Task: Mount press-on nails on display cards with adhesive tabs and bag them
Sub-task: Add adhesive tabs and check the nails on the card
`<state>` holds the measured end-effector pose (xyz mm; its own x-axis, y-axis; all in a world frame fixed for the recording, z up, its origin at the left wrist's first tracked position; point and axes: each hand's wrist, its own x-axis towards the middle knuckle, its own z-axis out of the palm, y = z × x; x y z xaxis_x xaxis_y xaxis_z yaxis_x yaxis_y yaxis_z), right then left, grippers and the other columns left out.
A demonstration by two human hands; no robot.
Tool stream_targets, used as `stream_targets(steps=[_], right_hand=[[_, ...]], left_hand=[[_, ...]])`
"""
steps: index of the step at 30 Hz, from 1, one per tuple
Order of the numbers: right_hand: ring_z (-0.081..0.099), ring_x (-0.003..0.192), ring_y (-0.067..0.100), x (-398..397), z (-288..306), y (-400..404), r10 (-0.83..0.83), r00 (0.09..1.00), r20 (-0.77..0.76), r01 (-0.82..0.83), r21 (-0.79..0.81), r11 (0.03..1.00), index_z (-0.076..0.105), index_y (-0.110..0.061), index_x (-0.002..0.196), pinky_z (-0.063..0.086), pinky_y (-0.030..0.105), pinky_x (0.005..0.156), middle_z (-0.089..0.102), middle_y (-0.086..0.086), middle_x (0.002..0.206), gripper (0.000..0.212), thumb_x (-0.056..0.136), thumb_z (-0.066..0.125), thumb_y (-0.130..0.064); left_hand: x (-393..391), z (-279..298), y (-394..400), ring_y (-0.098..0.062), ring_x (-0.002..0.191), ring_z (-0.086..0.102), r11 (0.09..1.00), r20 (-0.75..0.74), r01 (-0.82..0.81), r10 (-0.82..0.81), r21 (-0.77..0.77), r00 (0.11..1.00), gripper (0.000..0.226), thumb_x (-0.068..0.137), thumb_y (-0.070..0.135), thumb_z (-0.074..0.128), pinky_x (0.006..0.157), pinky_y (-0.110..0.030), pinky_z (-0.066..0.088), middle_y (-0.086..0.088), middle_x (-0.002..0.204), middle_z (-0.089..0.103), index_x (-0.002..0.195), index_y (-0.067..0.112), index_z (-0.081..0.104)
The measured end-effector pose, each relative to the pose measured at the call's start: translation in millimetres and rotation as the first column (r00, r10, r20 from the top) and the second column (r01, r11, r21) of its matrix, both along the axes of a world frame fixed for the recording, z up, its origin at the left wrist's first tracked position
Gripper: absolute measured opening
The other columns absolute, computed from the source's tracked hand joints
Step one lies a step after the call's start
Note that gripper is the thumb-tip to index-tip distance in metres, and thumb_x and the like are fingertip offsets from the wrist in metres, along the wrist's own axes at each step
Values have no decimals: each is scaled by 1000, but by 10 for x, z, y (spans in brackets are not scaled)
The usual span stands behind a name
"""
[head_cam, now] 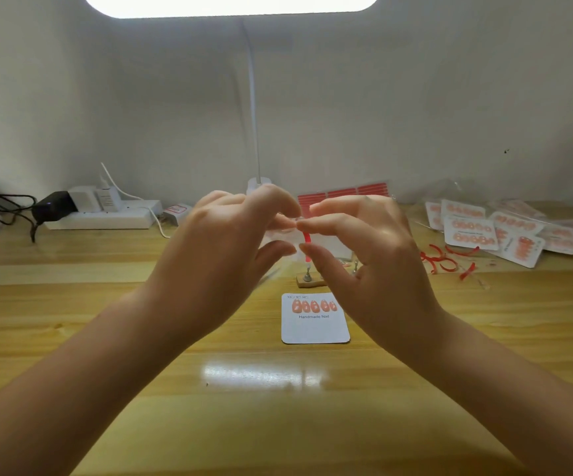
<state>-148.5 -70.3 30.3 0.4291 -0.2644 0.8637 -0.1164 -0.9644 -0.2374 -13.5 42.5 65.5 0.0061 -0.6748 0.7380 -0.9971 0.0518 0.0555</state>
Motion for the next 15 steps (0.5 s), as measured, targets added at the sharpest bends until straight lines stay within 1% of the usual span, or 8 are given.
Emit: stream_targets(steps=[3, 6, 9, 12, 13, 15], right_hand=[[58, 103, 29, -10, 3, -2, -12, 1000, 7, 13, -18, 1000, 73, -12, 98, 46, 48, 87, 68, 4, 105, 16, 83, 75, -16], [58, 101, 28, -17, 16, 4, -20, 1000, 9, 21, -17, 1000, 71, -10, 93, 45, 44, 87, 67, 4, 103, 13, 82, 76, -16], [58, 100, 28, -24, 38, 9, -22, 1000, 10, 22, -20, 1000, 71, -9, 90, 45, 42, 87, 67, 5, 101, 10, 83, 74, -16], [57, 100, 29, -36, 48, 4, -25, 1000, 16, 26, -30, 999, 72, -10, 87, 45, 41, 87, 67, 5, 100, 3, 85, 73, -12], [56, 100, 29, -39, 48, 2, -24, 1000, 14, 25, -28, 999, 72, -9, 86, 45, 41, 87, 67, 5, 100, 2, 84, 73, -11], [56, 101, 28, -36, 35, 1, -25, 1000, -5, 25, -11, 1000, 72, -9, 85, 45, 42, 87, 66, 5, 100, 1, 84, 73, -9]], left_hand=[[-4, -10, -7, -18, 80, 70, 1000, 4, -1, 1, 8, 1000, 34, 75, 23, 79, 83, -26, 42, 5, 90, 74, 101, 9, 64], [-6, -16, -11, -19, 81, 71, 1000, 4, -1, 1, 14, 1000, 32, 77, 24, 78, 85, -30, 45, 3, 91, 74, 102, 9, 64], [-1, -13, -11, -20, 78, 71, 1000, 5, -24, 24, -10, 1000, 31, 77, 24, 75, 82, -30, 45, 0, 88, 74, 101, 7, 64], [2, -2, -11, -15, 72, 66, 997, -38, -62, 60, -54, 997, 28, 80, 24, 73, 78, -28, 43, -1, 84, 73, 99, 7, 64], [13, 7, -9, -13, 72, 63, 994, -64, -83, 78, -71, 995, 26, 82, 25, 72, 78, -29, 45, -2, 83, 73, 99, 7, 64], [73, 63, 1, -15, 75, 64, 982, -139, -159, 145, -97, 980, 25, 87, 29, 67, 72, -28, 50, 1, 82, 68, 101, 9, 63]])
